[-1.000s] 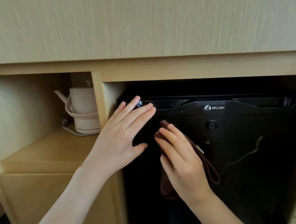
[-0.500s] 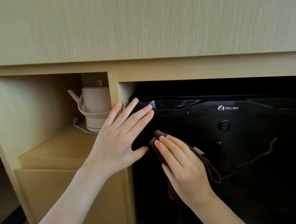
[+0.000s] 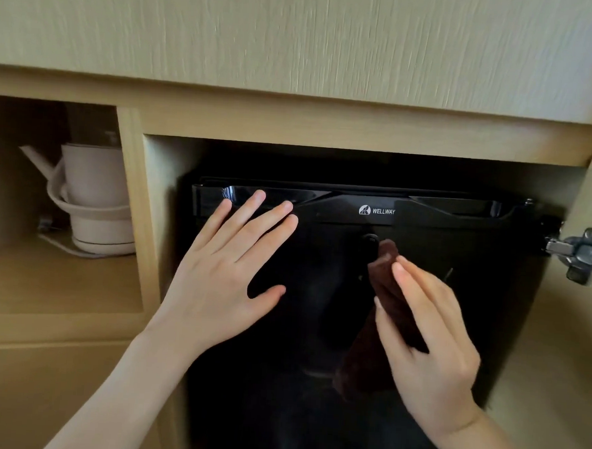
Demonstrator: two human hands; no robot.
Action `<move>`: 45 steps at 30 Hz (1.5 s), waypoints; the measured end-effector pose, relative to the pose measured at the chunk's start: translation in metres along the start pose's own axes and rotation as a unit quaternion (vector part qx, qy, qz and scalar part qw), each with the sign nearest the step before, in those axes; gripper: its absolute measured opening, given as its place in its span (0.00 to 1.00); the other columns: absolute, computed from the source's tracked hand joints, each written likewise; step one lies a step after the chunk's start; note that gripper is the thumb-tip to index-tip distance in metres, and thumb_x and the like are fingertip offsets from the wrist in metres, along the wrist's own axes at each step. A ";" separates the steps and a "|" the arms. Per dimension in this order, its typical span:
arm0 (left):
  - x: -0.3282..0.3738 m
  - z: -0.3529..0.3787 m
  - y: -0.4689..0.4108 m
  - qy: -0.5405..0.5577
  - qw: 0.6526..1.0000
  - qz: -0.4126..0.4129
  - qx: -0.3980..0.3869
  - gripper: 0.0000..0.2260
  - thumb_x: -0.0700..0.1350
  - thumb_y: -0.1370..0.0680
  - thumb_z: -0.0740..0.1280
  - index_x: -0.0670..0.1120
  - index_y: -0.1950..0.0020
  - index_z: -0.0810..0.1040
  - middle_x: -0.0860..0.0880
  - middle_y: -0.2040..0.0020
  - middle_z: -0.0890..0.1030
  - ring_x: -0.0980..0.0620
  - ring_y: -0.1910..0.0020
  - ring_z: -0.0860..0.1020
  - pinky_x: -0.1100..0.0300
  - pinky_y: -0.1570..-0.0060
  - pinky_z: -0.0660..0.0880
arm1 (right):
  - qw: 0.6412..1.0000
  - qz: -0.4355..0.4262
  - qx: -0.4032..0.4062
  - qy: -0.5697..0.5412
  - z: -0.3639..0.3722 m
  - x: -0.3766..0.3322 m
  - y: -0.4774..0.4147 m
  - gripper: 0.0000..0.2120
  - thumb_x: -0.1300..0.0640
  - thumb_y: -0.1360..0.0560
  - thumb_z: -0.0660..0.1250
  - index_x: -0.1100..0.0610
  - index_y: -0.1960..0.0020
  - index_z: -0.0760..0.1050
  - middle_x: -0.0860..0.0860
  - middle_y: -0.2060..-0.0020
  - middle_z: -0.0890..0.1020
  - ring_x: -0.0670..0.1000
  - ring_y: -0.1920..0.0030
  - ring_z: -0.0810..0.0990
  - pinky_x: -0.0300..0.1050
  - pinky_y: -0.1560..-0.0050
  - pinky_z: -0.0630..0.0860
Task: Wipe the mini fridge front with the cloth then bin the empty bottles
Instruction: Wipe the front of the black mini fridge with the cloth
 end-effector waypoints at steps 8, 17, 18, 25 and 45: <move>-0.001 0.007 0.001 0.002 1.000 0.006 0.026 0.37 0.54 0.28 0.69 0.49 0.21 0.62 0.54 0.20 0.60 0.48 0.20 0.55 0.48 0.21 0.47 | 0.996 0.084 0.025 0.029 0.024 0.021 0.005 0.24 0.60 0.24 0.71 0.63 0.30 0.73 0.52 0.35 0.74 0.45 0.31 0.70 0.44 0.29 0.69; 0.001 0.005 0.001 0.007 1.000 0.005 0.029 0.37 0.53 0.28 0.69 0.49 0.21 0.62 0.55 0.20 0.59 0.48 0.20 0.55 0.46 0.21 0.48 | 0.986 -0.038 -0.156 0.044 0.017 0.018 0.019 0.23 0.69 0.25 0.72 0.65 0.31 0.76 0.57 0.37 0.78 0.55 0.35 0.76 0.47 0.29 0.70; 0.000 0.004 0.001 0.007 1.000 0.005 0.027 0.37 0.53 0.28 0.69 0.49 0.21 0.62 0.54 0.20 0.59 0.48 0.20 0.55 0.47 0.21 0.48 | 0.989 -0.024 -0.139 0.040 0.013 0.020 0.014 0.22 0.69 0.24 0.70 0.66 0.31 0.75 0.57 0.37 0.78 0.55 0.34 0.75 0.47 0.29 0.70; -0.001 0.001 0.000 0.002 1.000 0.003 0.004 0.37 0.53 0.28 0.70 0.50 0.20 0.62 0.53 0.21 0.62 0.49 0.19 0.54 0.49 0.20 0.46 | 0.981 -0.017 -0.179 0.067 0.020 -0.006 0.012 0.22 0.72 0.27 0.73 0.68 0.33 0.77 0.60 0.40 0.80 0.55 0.36 0.76 0.43 0.26 0.67; 0.002 0.009 0.010 0.022 0.998 -0.005 0.052 0.33 0.52 0.25 0.72 0.45 0.23 0.67 0.50 0.22 0.65 0.47 0.20 0.57 0.47 0.21 0.52 | 0.990 -0.014 -0.140 0.027 0.023 0.013 0.005 0.24 0.64 0.25 0.72 0.64 0.30 0.75 0.56 0.38 0.77 0.55 0.37 0.77 0.46 0.33 0.73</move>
Point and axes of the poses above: each hand's wrist, its own y-axis away from the middle knuckle, its own z-axis out of the palm, x = y × z, the point moved 1 cm from there along -y, towards the middle knuckle
